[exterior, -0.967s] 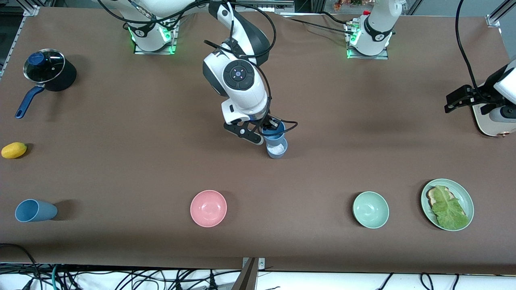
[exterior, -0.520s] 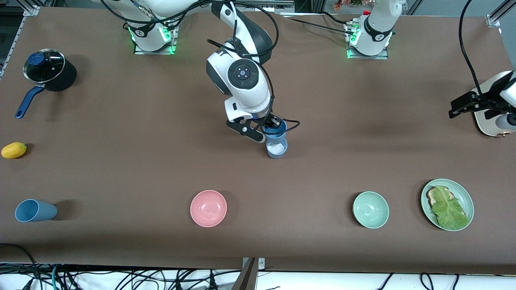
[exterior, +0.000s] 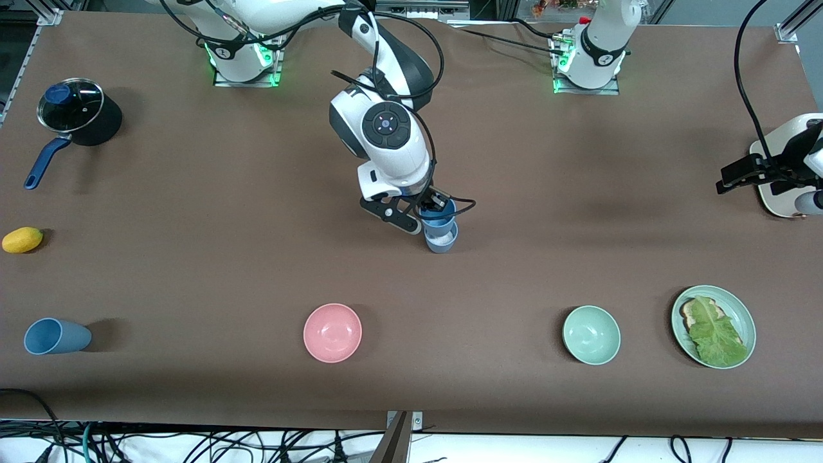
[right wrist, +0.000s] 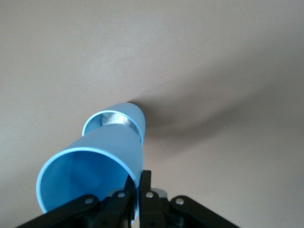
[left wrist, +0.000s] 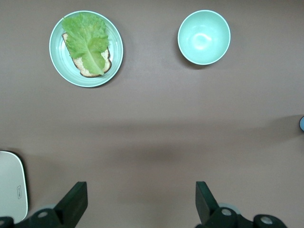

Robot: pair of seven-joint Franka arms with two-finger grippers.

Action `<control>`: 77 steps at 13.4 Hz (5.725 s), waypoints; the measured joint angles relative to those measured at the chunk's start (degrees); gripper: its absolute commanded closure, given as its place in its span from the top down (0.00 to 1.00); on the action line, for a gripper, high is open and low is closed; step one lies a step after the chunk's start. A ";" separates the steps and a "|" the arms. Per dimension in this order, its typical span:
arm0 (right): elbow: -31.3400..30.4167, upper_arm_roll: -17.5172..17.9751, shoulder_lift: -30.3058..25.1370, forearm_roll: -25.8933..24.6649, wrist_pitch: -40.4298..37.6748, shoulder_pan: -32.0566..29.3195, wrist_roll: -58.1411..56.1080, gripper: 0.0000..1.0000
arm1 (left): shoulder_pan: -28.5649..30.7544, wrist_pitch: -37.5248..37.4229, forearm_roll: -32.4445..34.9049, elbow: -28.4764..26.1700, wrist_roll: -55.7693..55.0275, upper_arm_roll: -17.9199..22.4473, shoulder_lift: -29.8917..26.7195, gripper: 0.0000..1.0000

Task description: Stack blue cups with both arms

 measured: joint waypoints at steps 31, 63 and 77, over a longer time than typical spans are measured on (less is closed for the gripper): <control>-14.08 -19.87 -22.21 -1.24 -22.51 -12.48 -52.52 0.99 | 0.36 3.02 0.00 0.29 0.00 -0.19 0.13 1.00; -14.76 -1.52 -34.60 -6.51 -27.76 -43.12 -64.60 1.00 | 0.33 3.01 0.00 0.30 0.00 -0.37 0.37 1.00; -14.70 -0.85 -34.75 -7.40 -27.73 -42.96 -64.67 1.00 | 0.21 3.01 0.00 0.30 0.00 -0.38 0.38 1.00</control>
